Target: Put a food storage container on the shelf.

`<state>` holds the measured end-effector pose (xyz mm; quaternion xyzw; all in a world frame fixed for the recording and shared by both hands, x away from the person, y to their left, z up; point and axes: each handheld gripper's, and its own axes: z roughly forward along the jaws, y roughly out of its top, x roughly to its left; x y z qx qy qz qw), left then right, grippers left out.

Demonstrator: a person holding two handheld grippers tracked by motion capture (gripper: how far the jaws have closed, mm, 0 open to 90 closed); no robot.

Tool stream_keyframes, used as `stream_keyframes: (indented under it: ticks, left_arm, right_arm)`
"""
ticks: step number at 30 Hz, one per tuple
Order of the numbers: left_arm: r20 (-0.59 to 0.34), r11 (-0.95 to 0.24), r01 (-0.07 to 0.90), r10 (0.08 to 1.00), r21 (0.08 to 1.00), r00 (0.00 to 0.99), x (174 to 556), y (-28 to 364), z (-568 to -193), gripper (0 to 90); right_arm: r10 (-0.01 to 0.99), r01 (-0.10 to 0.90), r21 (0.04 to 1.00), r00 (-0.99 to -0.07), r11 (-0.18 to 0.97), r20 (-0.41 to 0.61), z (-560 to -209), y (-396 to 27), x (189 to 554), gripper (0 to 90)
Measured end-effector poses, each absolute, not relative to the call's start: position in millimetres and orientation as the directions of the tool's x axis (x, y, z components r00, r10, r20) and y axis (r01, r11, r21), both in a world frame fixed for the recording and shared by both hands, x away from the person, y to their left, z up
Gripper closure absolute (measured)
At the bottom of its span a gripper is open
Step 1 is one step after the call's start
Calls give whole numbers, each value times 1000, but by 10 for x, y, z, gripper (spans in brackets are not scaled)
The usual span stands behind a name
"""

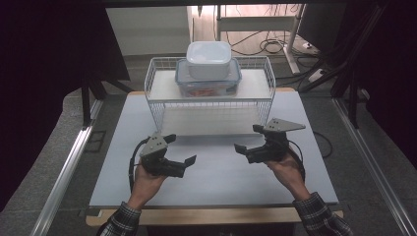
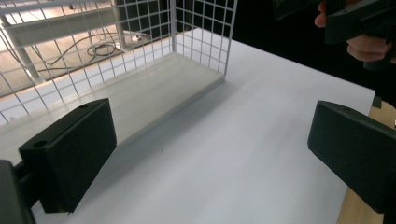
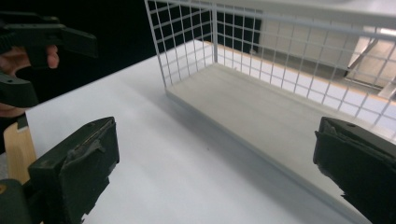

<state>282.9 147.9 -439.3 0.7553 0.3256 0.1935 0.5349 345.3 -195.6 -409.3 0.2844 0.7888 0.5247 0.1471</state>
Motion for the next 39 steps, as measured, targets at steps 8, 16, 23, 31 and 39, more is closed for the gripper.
stream_keyframes:
  ticks: [8,16,23,31,39]
  left_arm:
    - [-73,-210,308,708,928,703,2731,1519,-4578,3]
    - [-90,-221,345,715,912,693,2678,1582,-4770,0]
    - [-68,-256,359,725,897,686,2629,1595,-4884,0]
    - [-59,-284,379,729,881,682,2578,1586,-5007,0]
    - [-83,-334,438,711,835,699,2618,1536,-5184,0]
  right_arm:
    - [606,311,902,-792,301,70,-4212,-2050,3335,0]
    - [615,339,883,-785,324,75,-4387,-2124,3257,0]
    - [626,352,871,-777,344,67,-4537,-2193,3208,0]
    - [642,368,857,-764,362,57,-4723,-2281,3174,0]
    - [652,394,833,-756,389,53,-4876,-2322,3169,0]
